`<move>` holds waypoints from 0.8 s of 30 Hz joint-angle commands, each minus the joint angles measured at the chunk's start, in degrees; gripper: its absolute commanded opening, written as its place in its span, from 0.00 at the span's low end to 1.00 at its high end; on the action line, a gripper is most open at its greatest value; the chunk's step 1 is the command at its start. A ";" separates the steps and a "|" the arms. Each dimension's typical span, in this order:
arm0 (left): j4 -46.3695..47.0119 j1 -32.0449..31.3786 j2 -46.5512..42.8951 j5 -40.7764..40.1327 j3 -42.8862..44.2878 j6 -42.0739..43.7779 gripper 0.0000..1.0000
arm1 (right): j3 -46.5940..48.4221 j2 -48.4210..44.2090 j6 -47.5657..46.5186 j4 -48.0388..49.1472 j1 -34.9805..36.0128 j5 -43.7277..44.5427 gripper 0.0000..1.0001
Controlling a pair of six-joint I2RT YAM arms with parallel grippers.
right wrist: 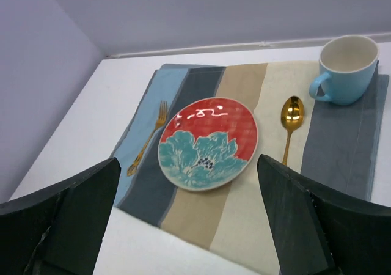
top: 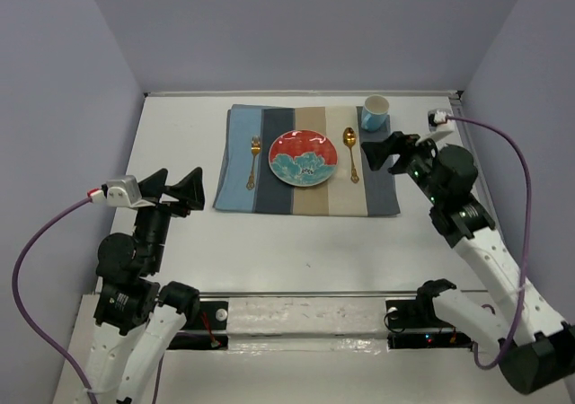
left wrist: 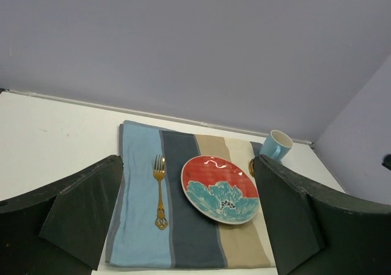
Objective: Set the dinner table for one person
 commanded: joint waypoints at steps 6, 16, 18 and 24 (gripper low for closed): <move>5.94 1.77 1.90 4.04 -1.07 -0.17 0.99 | -10.06 -24.22 1.77 -3.11 0.46 -3.03 1.00; 9.20 1.86 1.63 7.48 -1.51 -2.55 0.99 | -13.93 -40.40 1.94 -4.61 0.46 1.64 1.00; 9.55 1.78 1.28 7.83 -1.16 -2.38 0.99 | -12.80 -41.02 2.12 -7.32 0.46 3.12 1.00; 9.64 1.77 2.69 8.80 0.42 -2.20 0.99 | -12.61 -43.31 2.64 -9.09 0.46 5.94 1.00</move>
